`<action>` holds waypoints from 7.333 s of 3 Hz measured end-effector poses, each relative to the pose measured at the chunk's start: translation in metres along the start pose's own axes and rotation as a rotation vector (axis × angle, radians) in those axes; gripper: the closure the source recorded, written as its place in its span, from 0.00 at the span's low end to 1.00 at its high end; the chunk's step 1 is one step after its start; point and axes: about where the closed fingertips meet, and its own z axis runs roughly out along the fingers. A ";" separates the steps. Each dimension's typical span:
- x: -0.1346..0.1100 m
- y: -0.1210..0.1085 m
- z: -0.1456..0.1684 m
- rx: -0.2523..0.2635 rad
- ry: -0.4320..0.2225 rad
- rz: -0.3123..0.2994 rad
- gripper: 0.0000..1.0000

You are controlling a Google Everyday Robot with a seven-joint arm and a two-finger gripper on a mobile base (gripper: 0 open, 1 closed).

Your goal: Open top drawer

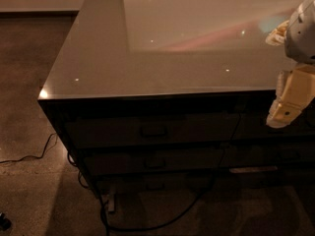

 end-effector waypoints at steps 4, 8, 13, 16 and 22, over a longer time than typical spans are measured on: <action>0.003 0.029 0.098 -0.100 0.002 0.023 0.00; -0.043 0.045 0.173 -0.213 -0.109 -0.053 0.00; -0.066 0.032 0.272 -0.219 -0.112 -0.141 0.00; -0.085 0.026 0.295 -0.243 -0.159 -0.181 0.00; -0.106 0.010 0.365 -0.209 -0.163 -0.220 0.00</action>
Offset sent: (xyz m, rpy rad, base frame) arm 0.0026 0.0174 -0.0970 0.0081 0.0740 -0.0138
